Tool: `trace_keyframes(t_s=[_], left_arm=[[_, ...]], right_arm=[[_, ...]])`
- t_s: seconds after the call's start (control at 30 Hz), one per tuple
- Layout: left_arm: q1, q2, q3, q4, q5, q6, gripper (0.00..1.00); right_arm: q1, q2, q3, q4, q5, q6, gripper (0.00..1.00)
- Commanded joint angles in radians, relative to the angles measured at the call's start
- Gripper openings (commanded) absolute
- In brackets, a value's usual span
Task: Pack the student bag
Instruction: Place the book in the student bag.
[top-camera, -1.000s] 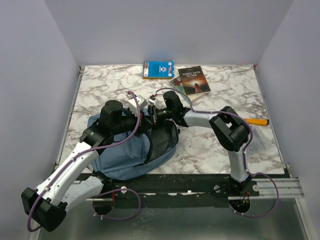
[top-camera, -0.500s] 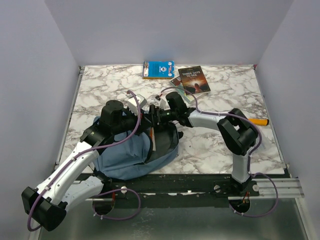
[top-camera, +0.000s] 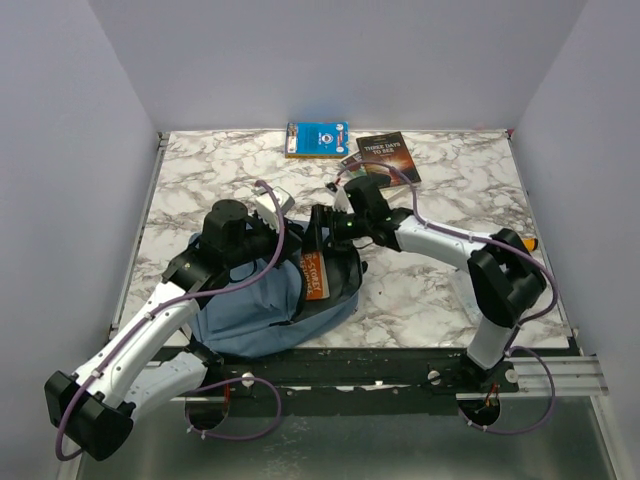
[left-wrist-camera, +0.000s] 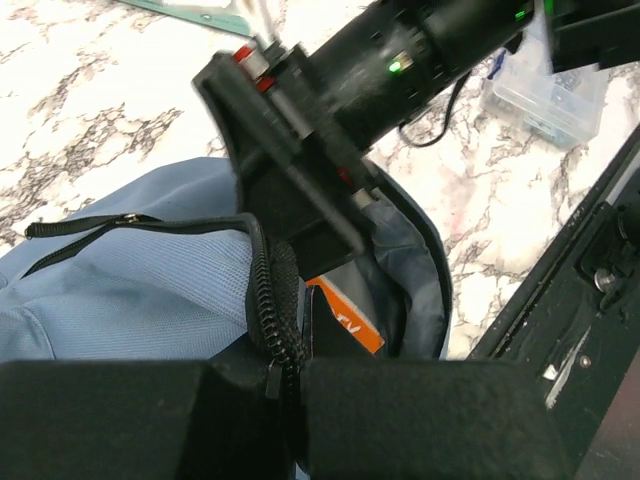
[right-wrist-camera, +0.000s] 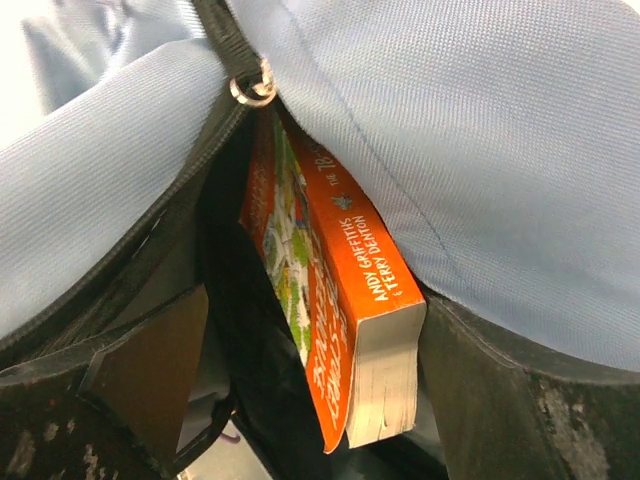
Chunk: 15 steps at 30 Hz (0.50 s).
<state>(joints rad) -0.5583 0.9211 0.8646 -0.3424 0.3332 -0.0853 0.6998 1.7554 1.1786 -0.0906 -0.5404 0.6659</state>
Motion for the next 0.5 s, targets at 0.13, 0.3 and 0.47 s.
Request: trace_keyframes(t_s=[0.13, 0.3, 0.47], left_arm=[[-0.006, 0.033, 0.129, 0.082, 0.152, 0.050, 0.00], [-0.006, 0.066, 0.099, 0.100, 0.165, 0.102, 0.00], [-0.006, 0.064, 0.053, 0.100, 0.121, 0.137, 0.00]], right_arm=[[0.101, 0.087, -0.006, 0.320, -0.099, 0.213, 0.81], [0.036, 0.040, 0.052, -0.003, 0.129, 0.036, 0.89], [0.027, -0.052, 0.060, -0.121, 0.255, -0.049, 0.96]])
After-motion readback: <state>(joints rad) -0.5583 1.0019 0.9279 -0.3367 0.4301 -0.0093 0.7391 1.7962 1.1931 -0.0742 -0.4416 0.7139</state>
